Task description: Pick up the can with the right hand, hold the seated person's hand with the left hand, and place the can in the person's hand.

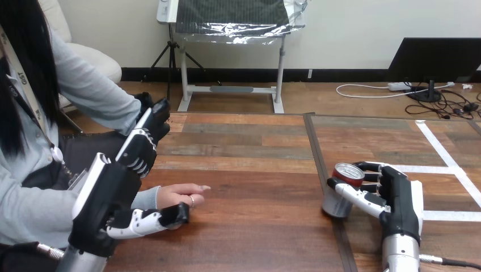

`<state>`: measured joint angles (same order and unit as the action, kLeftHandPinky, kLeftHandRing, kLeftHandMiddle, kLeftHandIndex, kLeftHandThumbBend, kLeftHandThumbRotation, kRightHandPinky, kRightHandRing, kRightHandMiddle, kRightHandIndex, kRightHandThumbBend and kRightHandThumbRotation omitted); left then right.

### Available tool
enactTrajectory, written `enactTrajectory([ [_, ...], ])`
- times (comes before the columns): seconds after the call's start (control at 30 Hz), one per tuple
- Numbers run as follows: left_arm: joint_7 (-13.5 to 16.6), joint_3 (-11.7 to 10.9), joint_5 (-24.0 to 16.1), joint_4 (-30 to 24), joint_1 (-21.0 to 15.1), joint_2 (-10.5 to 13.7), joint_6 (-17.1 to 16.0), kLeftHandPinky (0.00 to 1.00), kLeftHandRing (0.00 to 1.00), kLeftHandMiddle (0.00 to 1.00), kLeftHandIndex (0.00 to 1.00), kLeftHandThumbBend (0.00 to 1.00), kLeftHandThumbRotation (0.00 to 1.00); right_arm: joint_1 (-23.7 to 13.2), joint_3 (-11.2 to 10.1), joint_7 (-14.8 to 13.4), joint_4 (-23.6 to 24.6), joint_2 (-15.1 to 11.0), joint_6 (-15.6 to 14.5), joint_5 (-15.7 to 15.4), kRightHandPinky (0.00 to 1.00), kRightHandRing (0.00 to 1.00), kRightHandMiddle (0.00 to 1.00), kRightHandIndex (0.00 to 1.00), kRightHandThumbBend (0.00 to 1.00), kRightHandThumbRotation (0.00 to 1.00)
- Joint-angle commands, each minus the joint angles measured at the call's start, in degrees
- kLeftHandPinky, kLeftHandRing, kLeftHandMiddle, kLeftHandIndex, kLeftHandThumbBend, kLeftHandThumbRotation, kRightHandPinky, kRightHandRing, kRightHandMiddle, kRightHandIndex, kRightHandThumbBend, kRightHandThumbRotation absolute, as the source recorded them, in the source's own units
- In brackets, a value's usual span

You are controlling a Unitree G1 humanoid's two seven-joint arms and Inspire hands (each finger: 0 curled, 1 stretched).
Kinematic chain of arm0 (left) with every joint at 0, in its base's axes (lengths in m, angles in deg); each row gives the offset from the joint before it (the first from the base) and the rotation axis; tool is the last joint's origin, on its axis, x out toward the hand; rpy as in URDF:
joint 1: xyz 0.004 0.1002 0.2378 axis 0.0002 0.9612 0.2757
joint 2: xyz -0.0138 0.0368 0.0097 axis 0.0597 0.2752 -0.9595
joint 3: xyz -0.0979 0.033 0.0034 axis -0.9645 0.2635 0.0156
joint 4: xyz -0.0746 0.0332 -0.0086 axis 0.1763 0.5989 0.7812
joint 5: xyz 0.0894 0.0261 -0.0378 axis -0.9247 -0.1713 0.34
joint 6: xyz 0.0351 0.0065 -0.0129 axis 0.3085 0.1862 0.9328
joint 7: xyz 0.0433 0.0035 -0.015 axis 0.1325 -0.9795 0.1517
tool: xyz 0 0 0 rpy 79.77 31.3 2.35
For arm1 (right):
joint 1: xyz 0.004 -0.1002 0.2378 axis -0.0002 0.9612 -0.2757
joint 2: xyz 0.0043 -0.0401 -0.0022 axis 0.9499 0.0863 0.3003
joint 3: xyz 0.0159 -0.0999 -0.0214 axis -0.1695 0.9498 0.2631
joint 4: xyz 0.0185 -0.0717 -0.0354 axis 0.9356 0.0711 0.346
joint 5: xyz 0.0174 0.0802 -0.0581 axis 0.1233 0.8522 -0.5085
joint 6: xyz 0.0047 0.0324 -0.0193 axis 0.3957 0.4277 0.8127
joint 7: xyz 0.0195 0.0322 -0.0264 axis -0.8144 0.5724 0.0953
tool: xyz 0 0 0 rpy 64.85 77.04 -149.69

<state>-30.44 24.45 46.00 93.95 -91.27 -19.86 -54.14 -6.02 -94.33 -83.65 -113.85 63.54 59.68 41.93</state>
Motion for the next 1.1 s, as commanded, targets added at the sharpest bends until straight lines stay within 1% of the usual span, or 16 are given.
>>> enactTrajectory([
  [0.0, 3.4, -0.5, -4.0, -0.5, -3.4, 2.3, -0.1, 0.96, 0.99, 1.00, 0.97, 1.00, 0.46, -6.9, 0.5, -0.5, 3.7, -2.1, 1.7, -1.1, 0.37, 0.44, 0.51, 0.54, 0.74, 0.00],
  [0.3, 9.3, -0.7, -12.8, 0.5, -4.4, 5.0, -2.4, 0.95, 1.00, 1.00, 0.98, 1.00, 0.43, -8.1, 1.1, -0.8, 3.8, -3.1, 2.3, -2.6, 0.38, 0.44, 0.50, 0.54, 0.74, 0.00],
  [0.4, 11.5, -0.7, -15.7, 0.7, -4.8, 5.9, -2.2, 0.94, 0.99, 1.00, 0.98, 1.00, 0.43, -8.4, 1.4, -1.4, 4.1, -3.3, 2.5, -3.3, 0.37, 0.43, 0.50, 0.53, 0.75, 0.00],
  [0.6, 15.2, -0.3, -20.5, 0.2, -5.5, 8.0, -0.9, 0.93, 0.99, 0.99, 0.98, 1.00, 0.42, -9.2, 1.3, -0.9, 4.2, -3.6, 3.0, -3.5, 0.37, 0.42, 0.49, 0.53, 0.74, 0.00],
  [0.73, 17.9, 0.0, -24.2, -1.5, -5.7, 9.7, 1.9, 0.92, 0.98, 0.99, 0.98, 1.00, 0.41, -9.8, 1.4, -0.9, 4.1, -3.8, 3.5, -3.8, 0.36, 0.42, 0.49, 0.53, 0.74, 0.00],
  [0.9, 19.9, 0.7, -27.0, -2.3, -6.3, 11.6, 4.0, 0.91, 0.97, 0.97, 0.97, 1.00, 0.40, -10.4, 1.3, -0.5, 4.5, -3.8, 3.6, -3.8, 0.35, 0.41, 0.48, 0.52, 0.74, 0.00],
  [1.07, 21.6, 1.3, -29.8, -3.1, -7.2, 13.5, 6.2, 0.90, 0.96, 0.95, 0.96, 1.00, 0.37, -11.1, 1.4, -0.1, 4.3, -4.2, 4.3, -4.1, 0.35, 0.40, 0.48, 0.52, 0.74, 0.00],
])
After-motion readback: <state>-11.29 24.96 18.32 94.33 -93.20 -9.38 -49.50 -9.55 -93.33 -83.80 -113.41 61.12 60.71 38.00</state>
